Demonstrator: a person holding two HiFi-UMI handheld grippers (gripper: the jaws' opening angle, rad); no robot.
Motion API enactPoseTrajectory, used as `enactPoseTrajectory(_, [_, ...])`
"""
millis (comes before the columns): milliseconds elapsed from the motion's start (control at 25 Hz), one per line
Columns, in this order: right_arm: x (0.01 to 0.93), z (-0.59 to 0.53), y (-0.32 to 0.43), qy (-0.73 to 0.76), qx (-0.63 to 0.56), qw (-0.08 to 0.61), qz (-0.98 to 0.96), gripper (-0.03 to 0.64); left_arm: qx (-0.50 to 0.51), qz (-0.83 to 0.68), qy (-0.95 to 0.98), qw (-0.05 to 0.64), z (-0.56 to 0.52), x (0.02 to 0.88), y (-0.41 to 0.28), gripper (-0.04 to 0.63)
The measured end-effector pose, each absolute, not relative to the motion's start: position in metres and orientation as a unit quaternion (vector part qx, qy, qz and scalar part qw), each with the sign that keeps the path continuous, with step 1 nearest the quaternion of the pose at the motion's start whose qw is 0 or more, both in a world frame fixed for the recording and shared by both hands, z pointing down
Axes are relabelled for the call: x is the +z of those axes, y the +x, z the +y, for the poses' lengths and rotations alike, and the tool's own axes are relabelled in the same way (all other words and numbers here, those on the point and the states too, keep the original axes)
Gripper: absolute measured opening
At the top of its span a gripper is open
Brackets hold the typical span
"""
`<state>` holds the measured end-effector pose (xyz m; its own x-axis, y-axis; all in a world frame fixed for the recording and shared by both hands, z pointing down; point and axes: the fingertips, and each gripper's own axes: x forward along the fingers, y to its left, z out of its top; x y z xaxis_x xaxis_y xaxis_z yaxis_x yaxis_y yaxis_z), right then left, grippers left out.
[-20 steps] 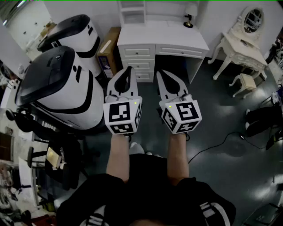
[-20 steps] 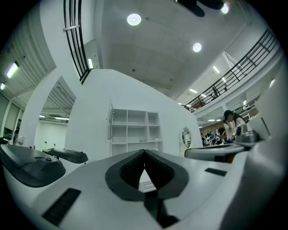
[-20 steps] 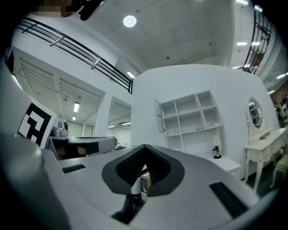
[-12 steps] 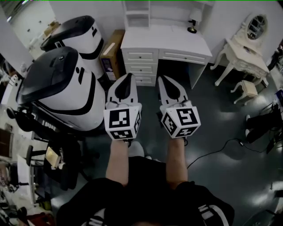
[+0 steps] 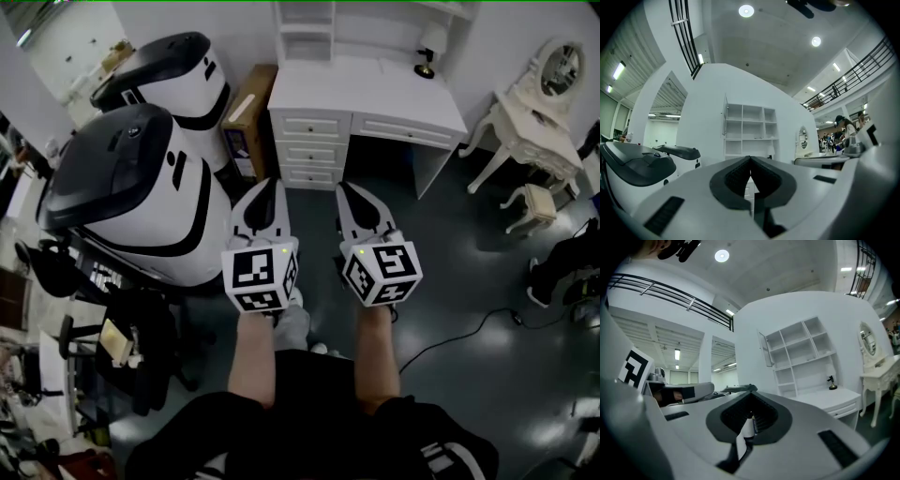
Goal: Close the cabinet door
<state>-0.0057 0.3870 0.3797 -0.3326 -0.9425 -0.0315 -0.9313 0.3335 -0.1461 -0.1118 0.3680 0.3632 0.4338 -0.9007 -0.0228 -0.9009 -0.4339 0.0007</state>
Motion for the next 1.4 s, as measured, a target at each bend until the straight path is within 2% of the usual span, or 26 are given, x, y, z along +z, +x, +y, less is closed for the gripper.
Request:
enactPoseTrajectory(160, [0.390,0.350,-0.005,-0.577,-0.065,0.049,0.813,0.011,0.002,0.541,-0.841,-0.001,0.336,0.373,-0.120,0.012])
enactPoseTrajectory(600, [0.393,0.215,-0.094,-0.520,-0.068,0.045,0.850,0.011,0.003,0.593,-0.805,0.000,0.210,0.371,-0.204,0.012])
enactPoseTrajectory(1120, [0.380,0.113,-0.120,-0.525,-0.029,-0.004,0.850,0.011,0.024,0.598,-0.801,-0.010,0.106,0.376,-0.247,0.012])
enactPoseTrajectory(1400, [0.379,0.091,-0.134,-0.525,-0.011,-0.025,0.850,0.011,0.045,0.584,-0.810,-0.020,0.079,0.377,-0.247,0.012])
